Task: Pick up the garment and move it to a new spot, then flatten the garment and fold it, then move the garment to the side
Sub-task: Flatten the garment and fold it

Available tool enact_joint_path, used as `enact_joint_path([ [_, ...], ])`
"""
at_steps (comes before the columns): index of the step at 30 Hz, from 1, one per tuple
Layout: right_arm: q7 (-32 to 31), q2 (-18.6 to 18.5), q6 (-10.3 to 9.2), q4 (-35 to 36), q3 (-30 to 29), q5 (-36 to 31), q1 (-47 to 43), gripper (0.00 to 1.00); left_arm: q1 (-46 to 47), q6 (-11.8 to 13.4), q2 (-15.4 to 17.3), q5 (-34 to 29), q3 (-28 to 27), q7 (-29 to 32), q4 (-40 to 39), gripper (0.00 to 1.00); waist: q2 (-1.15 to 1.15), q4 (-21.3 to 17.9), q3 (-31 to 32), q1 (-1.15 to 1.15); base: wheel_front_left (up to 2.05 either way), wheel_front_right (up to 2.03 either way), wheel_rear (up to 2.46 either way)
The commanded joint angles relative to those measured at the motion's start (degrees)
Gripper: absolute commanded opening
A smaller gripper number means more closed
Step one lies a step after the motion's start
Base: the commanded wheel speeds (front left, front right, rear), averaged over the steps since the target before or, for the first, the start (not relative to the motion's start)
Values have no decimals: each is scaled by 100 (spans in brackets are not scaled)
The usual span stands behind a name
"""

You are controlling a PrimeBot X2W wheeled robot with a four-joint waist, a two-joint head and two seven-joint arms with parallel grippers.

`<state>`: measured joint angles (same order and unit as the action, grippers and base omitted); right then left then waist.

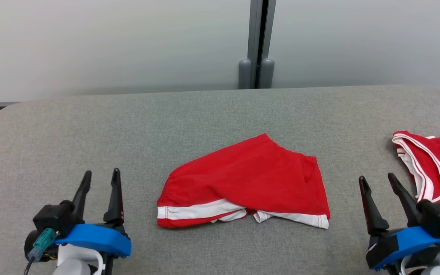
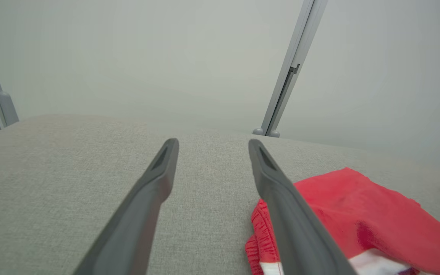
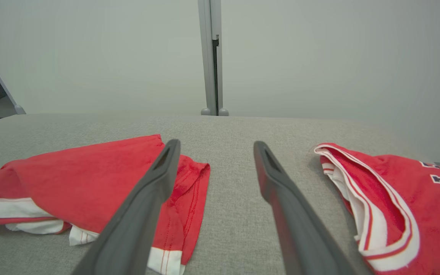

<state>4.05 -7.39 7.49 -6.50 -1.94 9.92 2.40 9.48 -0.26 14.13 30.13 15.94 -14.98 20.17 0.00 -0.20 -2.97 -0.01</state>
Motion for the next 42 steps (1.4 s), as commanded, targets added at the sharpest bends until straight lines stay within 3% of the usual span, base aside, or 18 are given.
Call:
enact_joint_path([
  [1, -1, 31, 1, -17, -11, 39, -89, 100, -83, 43, 24, -95, -73, -21, -55, 100, 0, -14, 44, 1, 0, 0, 0],
  [10, 6, 122, 1, -94, 11, 98, -193, 100, -472, 49, 137, -441, -539, -25, -136, 100, 0, -58, 232, 1, 0, 0, 0],
  [29, 33, 174, 1, -127, 21, 120, -211, 100, -477, -157, 35, -548, -567, -26, 78, 100, 0, -40, 226, 1, 0, 0, 0],
  [35, -46, 173, 1, -108, 135, 113, -156, 100, -453, -227, -22, -639, -355, 26, 110, 100, 0, -26, 181, 1, 0, 0, 0],
  [42, -378, 186, 1, -399, 529, 248, -32, 100, -336, -443, -389, -576, 242, 587, 504, 100, 0, -33, 67, 1, 0, 0, 0],
])
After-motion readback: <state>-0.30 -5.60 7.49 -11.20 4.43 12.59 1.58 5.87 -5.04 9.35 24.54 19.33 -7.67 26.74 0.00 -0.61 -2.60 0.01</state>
